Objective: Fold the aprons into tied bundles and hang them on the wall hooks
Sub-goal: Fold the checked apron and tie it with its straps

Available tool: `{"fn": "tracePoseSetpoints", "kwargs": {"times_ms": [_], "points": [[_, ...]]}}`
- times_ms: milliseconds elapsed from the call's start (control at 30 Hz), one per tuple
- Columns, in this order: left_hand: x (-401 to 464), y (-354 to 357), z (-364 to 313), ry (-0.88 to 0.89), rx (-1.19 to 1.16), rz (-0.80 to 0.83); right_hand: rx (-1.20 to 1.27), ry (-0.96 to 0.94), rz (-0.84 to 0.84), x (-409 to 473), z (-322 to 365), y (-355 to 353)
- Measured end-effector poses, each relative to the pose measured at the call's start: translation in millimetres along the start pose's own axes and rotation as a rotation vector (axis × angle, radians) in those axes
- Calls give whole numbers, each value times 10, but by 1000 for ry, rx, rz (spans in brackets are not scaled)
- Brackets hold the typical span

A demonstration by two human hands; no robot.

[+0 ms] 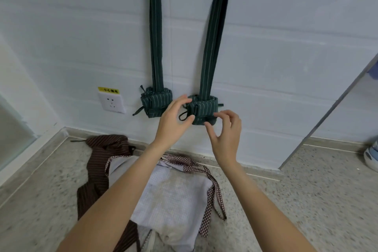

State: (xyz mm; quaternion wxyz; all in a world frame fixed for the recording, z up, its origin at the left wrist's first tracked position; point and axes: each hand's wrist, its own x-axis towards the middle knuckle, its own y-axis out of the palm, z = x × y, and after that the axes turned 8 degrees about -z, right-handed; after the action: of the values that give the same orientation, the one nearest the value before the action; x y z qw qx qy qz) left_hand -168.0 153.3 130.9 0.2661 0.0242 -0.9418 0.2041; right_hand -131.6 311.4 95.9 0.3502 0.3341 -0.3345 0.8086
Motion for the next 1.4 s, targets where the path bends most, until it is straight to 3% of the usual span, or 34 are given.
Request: {"fn": "tracePoseSetpoints", "kwargs": {"times_ms": [67,133,233,300,333,433,533,633,733,933,1133,1200,1300,1400], "points": [[-256,-138,98,45,30,-67,58,-160,79,-239,70,9],[-557,-305,285,57,82,-114,94,-294,309,-531,90,85],[-1036,-570,683,-93,152,-93,23,-405,826,-950,73,259],[-1293,-760,999,-251,242,-51,-157,-394,1211,-1185,31,412],[-1381,-827,1144,-314,313,-18,-240,-353,1309,-1246,-28,455],[-1572,-1028,1570,-539,516,124,-390,-247,1397,-1345,-176,692],[-1695,-1090,1878,-736,521,186,-571,-193,1488,-1407,-357,982],[-1748,-1005,1976,-767,528,254,-637,-59,1539,-1461,-536,1136],[-1783,-825,1943,-671,623,364,-644,20,1540,-1533,-598,1193],[-1991,-428,1803,-456,714,452,-583,18,1307,-1722,-517,1158],[-1997,-486,1696,-468,584,240,-103,187,1045,-1739,-433,711],[-2030,-576,1613,-449,480,89,29,152,946,-1688,-330,514],[-2140,-734,1396,-529,385,-126,151,135,953,-1618,-182,225],[-2388,-865,1088,-719,283,-210,230,144,988,-1686,-72,-85]]}}
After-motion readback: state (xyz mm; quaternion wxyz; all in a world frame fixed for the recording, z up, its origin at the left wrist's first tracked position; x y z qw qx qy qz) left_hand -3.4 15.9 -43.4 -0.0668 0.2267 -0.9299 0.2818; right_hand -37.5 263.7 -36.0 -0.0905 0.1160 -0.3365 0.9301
